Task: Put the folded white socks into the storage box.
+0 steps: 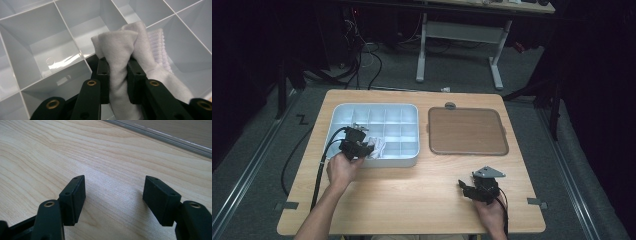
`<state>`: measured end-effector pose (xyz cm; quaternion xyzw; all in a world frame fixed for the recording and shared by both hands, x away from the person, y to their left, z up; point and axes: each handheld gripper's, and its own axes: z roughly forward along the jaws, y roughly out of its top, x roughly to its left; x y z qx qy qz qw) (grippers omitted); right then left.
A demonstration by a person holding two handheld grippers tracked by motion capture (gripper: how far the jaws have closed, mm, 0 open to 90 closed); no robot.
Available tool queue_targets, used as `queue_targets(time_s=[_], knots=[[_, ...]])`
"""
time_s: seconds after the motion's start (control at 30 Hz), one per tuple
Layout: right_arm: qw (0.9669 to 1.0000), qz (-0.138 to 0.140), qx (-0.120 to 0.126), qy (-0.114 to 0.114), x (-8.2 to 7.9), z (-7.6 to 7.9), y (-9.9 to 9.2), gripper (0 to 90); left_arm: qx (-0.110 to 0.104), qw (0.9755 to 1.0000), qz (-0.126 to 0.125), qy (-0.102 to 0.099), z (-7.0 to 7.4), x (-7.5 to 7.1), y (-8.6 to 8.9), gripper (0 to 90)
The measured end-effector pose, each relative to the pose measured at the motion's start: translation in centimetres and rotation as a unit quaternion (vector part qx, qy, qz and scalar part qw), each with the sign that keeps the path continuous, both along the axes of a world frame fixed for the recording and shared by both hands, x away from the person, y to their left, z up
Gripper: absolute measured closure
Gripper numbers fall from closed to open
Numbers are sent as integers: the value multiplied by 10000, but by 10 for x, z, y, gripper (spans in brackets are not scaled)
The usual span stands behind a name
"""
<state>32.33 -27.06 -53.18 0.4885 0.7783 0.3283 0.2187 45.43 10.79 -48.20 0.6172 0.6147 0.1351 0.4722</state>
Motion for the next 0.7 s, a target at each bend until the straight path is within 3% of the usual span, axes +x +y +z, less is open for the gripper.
queue_targets(time_s=[0.7], knots=[[10000, 20, -3, -8, 0, 0, 1, 352, 47, 9999, -60, 144, -3, 2, -2, 766]])
